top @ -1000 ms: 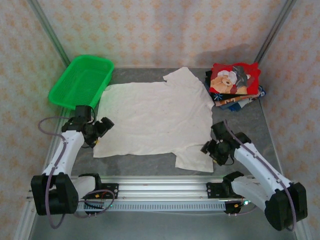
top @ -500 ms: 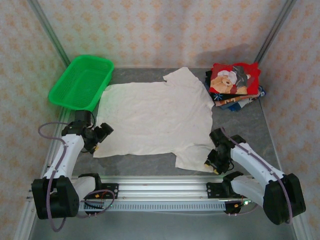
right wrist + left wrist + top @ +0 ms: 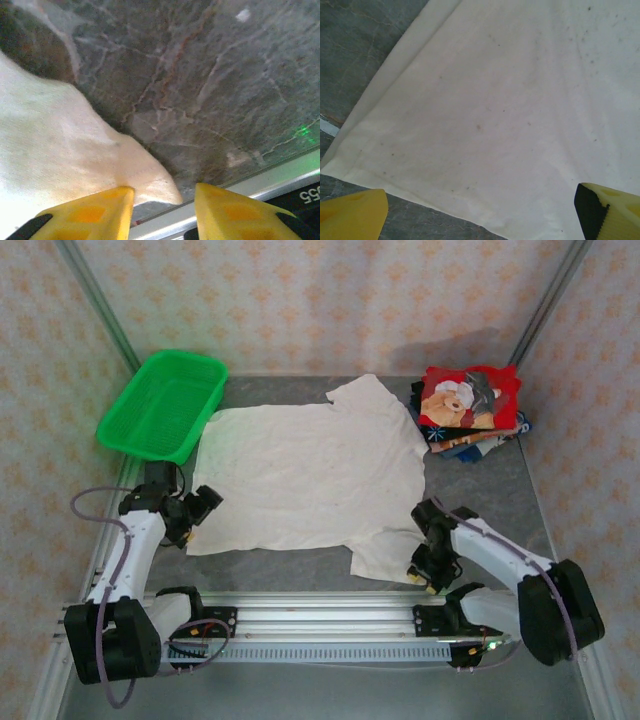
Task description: Fold and stack the t-shirts
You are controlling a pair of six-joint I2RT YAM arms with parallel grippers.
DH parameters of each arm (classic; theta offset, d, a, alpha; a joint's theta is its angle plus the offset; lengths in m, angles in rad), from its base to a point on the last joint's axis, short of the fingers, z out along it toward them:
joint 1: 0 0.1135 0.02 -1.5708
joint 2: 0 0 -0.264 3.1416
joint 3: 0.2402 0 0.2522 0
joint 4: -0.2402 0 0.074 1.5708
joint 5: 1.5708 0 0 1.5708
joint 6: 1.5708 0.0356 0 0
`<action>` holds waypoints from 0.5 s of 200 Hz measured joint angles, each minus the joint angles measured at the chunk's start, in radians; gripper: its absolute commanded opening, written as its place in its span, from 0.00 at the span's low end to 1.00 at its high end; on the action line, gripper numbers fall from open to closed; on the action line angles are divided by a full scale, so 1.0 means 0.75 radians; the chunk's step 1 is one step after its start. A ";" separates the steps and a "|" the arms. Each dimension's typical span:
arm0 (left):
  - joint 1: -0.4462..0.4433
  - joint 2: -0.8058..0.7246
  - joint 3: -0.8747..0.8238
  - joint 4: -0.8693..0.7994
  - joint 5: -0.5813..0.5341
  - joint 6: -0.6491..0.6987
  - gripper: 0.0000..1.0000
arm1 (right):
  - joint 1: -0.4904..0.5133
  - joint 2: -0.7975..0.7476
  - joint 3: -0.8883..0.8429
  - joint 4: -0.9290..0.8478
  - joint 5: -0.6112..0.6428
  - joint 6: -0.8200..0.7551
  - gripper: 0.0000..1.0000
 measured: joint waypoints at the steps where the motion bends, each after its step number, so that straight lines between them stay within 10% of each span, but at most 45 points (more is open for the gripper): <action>1: 0.002 0.000 0.002 -0.001 0.000 0.000 0.97 | 0.002 0.005 0.002 0.003 -0.001 0.006 0.30; 58: 0.083 -0.024 0.037 -0.037 0.010 0.018 0.97 | 0.011 0.101 0.034 -0.014 0.015 0.108 0.00; 100: 0.155 -0.030 0.037 -0.079 0.035 0.065 0.97 | 0.017 -0.019 0.032 0.004 0.075 0.135 0.00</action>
